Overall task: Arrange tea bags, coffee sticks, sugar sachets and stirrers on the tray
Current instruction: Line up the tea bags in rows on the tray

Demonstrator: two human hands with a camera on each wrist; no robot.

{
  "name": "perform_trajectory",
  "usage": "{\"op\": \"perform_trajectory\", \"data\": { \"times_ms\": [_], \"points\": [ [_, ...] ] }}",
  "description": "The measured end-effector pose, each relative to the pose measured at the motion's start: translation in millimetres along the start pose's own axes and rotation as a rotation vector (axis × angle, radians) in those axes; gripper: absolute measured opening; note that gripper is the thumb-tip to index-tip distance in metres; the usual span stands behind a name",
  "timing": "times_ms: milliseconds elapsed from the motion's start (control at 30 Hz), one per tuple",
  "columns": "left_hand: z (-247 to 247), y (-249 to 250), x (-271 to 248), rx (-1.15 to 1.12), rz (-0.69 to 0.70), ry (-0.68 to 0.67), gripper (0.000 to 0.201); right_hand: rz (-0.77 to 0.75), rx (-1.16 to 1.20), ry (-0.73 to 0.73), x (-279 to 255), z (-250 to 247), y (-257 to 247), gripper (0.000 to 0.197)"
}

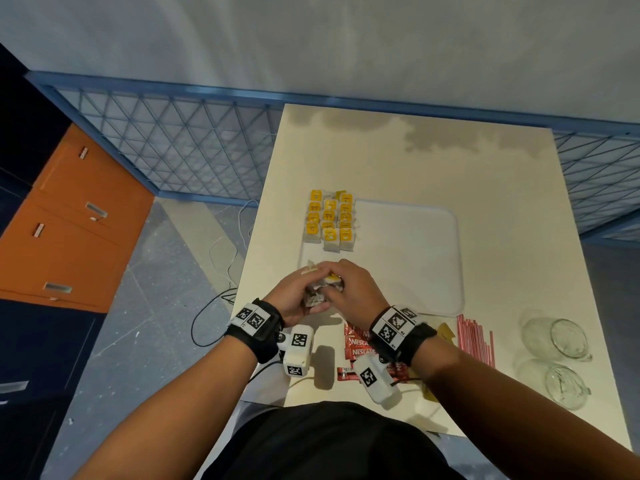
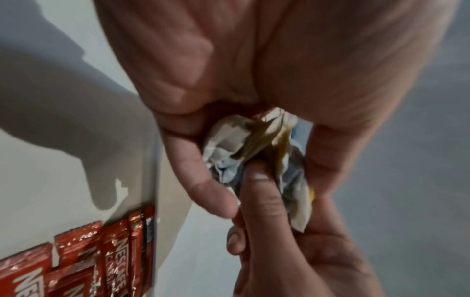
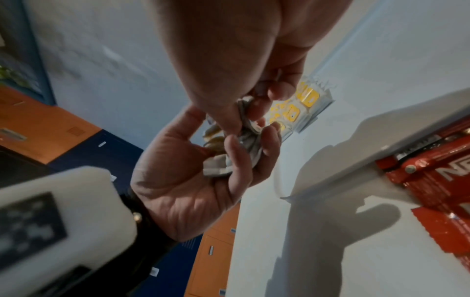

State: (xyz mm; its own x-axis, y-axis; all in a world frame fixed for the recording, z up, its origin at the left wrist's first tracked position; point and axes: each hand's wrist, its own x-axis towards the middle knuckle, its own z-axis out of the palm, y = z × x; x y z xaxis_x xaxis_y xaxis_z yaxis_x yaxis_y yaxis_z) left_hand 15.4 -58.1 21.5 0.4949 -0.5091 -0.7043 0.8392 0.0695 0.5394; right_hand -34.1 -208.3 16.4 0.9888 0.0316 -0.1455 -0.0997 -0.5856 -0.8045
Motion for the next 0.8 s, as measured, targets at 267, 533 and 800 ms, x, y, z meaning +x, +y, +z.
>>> {"op": "perform_trajectory", "data": {
  "times_ms": [267,533,800],
  "points": [
    [-10.9,1.6,-2.4,-0.005,0.136,0.026,0.027,0.069,0.167,0.057,-9.5,-15.9,5.0,0.036],
    [-10.7,6.0,-6.0,-0.02,0.159,0.054,0.02,0.22,0.495,0.079,-11.5,-27.6,0.1,0.035],
    [-2.9,4.9,-9.7,0.035,0.129,0.195,0.008,0.225,0.415,0.2,-10.6,-30.5,-4.6,0.018]
  ]
}}
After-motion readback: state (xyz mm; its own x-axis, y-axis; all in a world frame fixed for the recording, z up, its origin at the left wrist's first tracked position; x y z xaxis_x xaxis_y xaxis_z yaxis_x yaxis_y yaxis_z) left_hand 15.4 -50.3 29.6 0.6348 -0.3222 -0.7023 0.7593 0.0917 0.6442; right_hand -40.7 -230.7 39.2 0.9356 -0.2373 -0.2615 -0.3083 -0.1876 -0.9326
